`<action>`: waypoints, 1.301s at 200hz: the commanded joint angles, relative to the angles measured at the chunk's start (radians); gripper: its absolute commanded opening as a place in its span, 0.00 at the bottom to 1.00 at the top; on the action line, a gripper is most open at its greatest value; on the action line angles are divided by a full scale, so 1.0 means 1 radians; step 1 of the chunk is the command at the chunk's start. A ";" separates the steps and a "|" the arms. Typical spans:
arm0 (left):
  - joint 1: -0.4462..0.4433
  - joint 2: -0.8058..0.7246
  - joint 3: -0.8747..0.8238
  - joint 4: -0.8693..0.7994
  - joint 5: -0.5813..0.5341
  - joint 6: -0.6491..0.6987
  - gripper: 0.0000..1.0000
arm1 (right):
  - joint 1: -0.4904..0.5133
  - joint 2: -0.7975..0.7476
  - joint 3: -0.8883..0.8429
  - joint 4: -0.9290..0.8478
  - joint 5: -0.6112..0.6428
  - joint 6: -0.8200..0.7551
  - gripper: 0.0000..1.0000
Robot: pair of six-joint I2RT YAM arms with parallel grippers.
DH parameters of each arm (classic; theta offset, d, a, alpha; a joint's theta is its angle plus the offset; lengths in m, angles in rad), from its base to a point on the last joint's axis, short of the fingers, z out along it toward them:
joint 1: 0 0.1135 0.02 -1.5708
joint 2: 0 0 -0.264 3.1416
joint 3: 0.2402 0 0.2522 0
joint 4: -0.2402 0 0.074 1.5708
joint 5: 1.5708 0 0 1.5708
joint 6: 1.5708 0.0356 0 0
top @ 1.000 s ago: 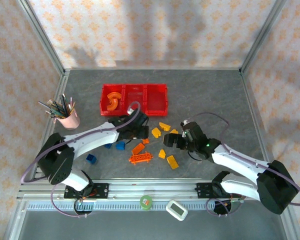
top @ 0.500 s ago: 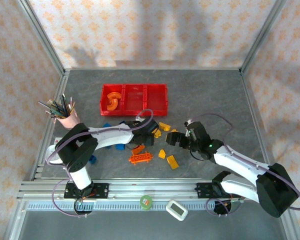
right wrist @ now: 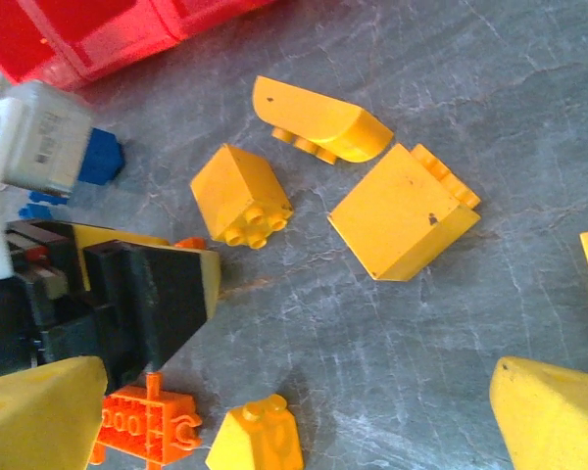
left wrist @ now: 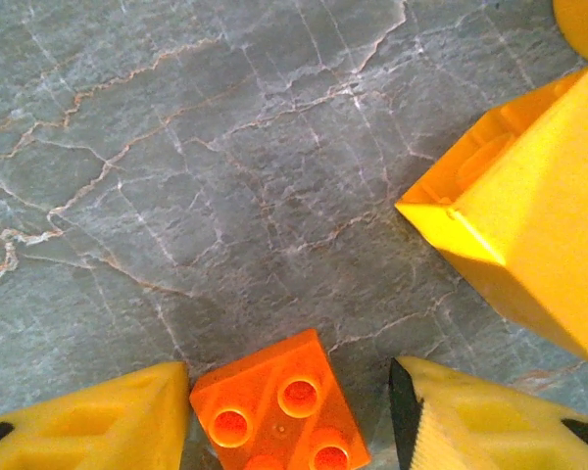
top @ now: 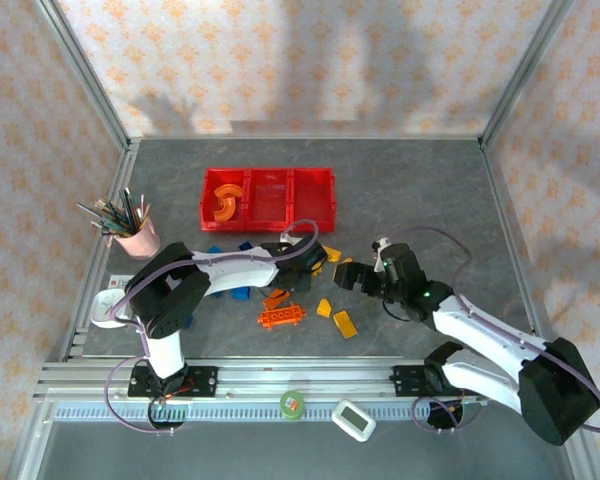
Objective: Sort the legos into containers by color
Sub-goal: Pick up the lego from the center of the table, then place the lego in the container.
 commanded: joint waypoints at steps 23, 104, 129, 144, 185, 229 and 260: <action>-0.016 0.036 0.006 -0.028 -0.080 -0.027 0.48 | -0.007 -0.028 -0.021 0.020 -0.008 0.015 1.00; -0.015 0.046 0.002 0.018 -0.096 -0.040 0.37 | -0.009 -0.030 -0.033 0.023 -0.010 0.027 1.00; -0.014 0.026 0.009 0.030 -0.096 -0.043 0.37 | -0.009 -0.030 -0.027 0.018 -0.011 0.024 1.00; -0.015 0.012 0.014 0.033 -0.099 -0.044 0.36 | -0.009 -0.029 -0.018 0.013 -0.018 0.014 1.00; -0.011 -0.046 0.024 0.008 -0.138 -0.040 0.36 | -0.009 -0.025 0.019 -0.013 -0.027 -0.021 1.00; 0.034 -0.145 0.029 -0.015 -0.167 -0.005 0.36 | -0.007 0.007 0.063 0.023 -0.066 -0.024 1.00; 0.135 -0.216 0.042 -0.018 -0.204 0.051 0.36 | -0.006 0.088 0.118 0.094 -0.095 -0.008 1.00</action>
